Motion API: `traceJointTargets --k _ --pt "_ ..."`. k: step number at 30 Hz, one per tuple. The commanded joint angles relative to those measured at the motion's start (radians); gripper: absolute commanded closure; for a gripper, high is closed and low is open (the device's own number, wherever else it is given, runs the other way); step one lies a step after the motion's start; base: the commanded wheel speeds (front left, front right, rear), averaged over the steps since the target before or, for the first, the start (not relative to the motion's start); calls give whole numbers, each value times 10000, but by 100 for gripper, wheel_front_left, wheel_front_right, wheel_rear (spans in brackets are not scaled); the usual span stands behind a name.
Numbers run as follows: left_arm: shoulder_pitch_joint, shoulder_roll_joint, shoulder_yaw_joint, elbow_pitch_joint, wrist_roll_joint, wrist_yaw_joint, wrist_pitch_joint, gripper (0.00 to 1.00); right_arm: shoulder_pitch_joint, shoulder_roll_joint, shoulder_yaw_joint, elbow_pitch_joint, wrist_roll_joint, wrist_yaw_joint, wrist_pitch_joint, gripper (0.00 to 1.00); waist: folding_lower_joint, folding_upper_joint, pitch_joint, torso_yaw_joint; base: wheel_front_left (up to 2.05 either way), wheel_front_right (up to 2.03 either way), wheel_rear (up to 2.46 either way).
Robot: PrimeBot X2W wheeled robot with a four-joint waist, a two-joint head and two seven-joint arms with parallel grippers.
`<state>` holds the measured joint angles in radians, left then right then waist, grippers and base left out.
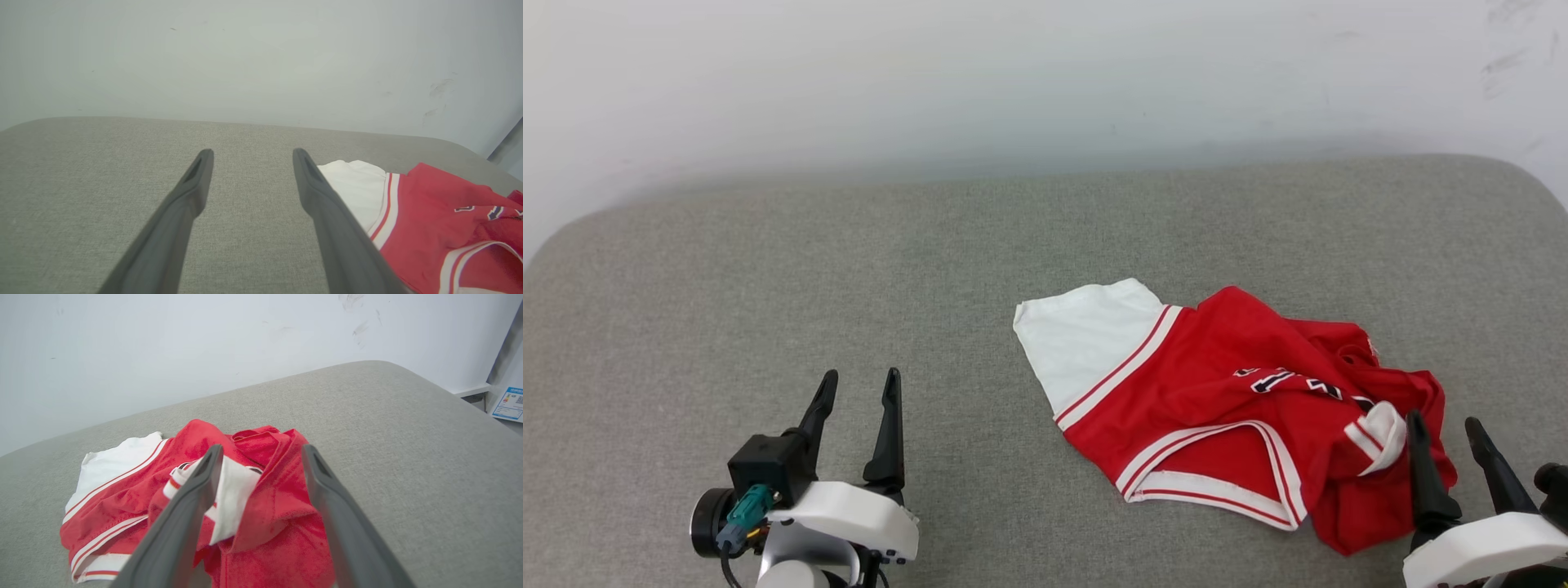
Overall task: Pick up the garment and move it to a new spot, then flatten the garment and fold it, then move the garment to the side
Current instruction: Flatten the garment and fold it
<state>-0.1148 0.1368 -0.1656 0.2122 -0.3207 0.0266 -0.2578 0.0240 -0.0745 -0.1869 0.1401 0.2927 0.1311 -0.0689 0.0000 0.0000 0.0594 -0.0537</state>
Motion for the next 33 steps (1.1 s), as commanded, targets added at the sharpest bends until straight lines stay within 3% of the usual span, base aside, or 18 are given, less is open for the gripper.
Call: traceJointTargets --k 1,10,16,24,33 --pt "150 50 -6 4 -34 42 16 0 200 74 105 -324 -154 -7 -52 0 0 0 -176 -39 0 0 0" --pt "308 276 -39 -145 15 196 327 0 832 209 604 -2161 -1002 -7 484 0 0 0 -439 -243 0 0 0" --pt "-126 509 -382 -177 171 -16 1100 0 1127 237 975 -3083 -1304 -7 900 0 0 0 -316 -489 0 0 0" --pt "-1478 564 -1386 201 3 -750 3843 0 853 248 1333 -3723 -1167 -7 1058 0 0 0 558 -948 0 0 0" --pt "-3158 875 -2560 855 -278 -1415 6594 0 214 247 1609 -3462 -813 -7 629 0 0 0 1787 -1480 0 0 0"
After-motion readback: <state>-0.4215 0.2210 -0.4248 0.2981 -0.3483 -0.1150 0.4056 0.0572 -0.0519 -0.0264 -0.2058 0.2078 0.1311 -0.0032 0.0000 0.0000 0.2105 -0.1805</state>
